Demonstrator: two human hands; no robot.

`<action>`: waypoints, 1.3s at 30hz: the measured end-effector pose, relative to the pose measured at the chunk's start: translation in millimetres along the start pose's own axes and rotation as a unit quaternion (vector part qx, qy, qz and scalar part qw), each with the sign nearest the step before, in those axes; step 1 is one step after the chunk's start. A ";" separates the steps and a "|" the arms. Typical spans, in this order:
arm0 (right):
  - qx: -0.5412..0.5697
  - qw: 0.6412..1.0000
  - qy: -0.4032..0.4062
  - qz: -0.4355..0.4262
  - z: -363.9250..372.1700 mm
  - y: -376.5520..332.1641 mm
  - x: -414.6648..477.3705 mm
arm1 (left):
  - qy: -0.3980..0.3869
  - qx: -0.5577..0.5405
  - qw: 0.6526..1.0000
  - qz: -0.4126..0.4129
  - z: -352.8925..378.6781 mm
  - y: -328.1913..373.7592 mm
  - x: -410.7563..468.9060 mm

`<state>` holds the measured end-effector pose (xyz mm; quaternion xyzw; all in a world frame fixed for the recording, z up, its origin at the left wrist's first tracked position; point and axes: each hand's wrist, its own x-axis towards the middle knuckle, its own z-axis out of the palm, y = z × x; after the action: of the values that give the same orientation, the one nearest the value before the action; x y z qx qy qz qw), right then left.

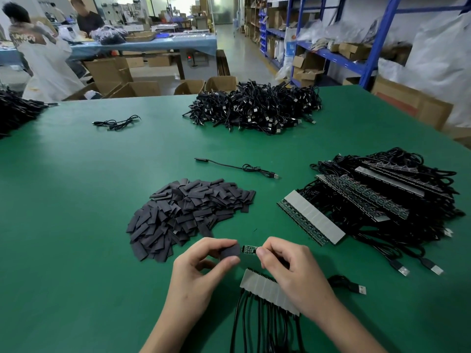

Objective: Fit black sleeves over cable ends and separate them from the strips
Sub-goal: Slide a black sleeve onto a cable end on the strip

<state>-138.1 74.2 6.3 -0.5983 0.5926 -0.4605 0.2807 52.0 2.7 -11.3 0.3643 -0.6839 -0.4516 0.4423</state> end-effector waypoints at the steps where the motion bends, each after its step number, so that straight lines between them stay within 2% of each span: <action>1: -0.001 1.000 0.001 -0.001 0.2 0.1 0.0 | -0.004 -0.002 1.000 -0.003 -0.2 -0.4 -0.2; 27: 0.038 0.999 0.004 0.014 -2.6 -4.8 0.7 | -0.032 -0.002 0.999 -0.029 -0.4 -5.5 -0.9; 39: 0.022 0.999 -0.013 0.029 -2.4 -1.2 0.1 | -0.033 0.001 0.999 -0.028 -1.4 -4.9 -1.5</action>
<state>-139.7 74.8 8.3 -0.5802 0.5957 -0.4572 0.3153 54.3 2.0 -16.1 0.3683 -0.6884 -0.4747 0.4063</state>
